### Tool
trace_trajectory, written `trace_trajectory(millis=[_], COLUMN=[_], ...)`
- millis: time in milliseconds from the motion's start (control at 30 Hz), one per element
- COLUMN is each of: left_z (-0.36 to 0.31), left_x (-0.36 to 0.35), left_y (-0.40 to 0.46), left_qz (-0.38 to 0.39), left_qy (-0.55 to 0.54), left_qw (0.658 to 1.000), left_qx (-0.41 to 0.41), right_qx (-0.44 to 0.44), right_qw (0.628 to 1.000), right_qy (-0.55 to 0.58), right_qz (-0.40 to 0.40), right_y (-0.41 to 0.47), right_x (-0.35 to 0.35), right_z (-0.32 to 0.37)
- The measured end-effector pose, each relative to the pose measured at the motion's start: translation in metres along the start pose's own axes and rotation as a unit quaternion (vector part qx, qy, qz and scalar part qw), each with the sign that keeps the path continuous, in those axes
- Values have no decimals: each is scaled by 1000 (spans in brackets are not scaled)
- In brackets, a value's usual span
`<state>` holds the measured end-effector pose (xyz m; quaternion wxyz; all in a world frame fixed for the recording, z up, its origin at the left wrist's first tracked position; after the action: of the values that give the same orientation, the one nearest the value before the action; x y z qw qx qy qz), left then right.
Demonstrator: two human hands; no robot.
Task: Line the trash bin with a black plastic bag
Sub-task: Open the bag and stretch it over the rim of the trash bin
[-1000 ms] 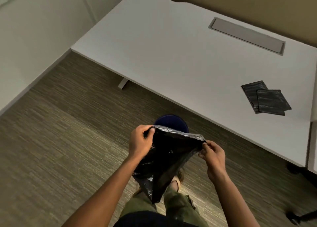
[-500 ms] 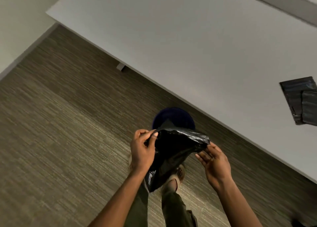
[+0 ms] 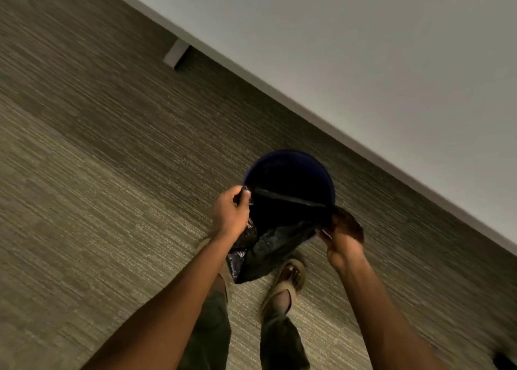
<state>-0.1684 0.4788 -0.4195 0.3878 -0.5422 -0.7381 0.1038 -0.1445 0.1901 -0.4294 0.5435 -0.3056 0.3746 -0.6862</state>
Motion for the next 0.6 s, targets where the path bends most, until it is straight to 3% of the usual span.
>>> trace_trajectory(millis=[100, 167, 267, 367, 467, 600], left_z=[21, 19, 8, -2, -25, -75], left_x=[-19, -29, -38, -31, -16, -1], left_y=[37, 59, 94, 121, 126, 108], left_qz=[14, 35, 67, 22, -28, -29], left_qy=[46, 61, 129, 170, 120, 156], left_qw=[998, 997, 986, 980, 979, 931], left_qx=[42, -15, -79, -97, -162, -329], right_qx=[36, 103, 207, 257, 319, 457], right_qw=[995, 979, 943, 910, 835, 698], right_qy=[-61, -146, -257, -326, -443, -544], right_qz=[-68, -99, -52, 10, 68, 90], right_y=[41, 58, 78, 85, 76, 39], right_x=[1, -1, -11, -22, -38, -54], right_z=[1, 11, 32, 58, 84, 122])
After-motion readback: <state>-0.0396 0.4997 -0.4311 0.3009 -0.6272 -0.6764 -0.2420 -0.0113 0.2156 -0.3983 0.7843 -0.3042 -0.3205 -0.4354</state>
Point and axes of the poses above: each hand's wrist, its own y-axis towards the middle knuckle, its own x-axis out of the back of the hand, z = x × y, the point moved 7 cm from there along y, towards the middle knuckle, and after that the axes turned 9 degrees about z, right-handed, at the moved point
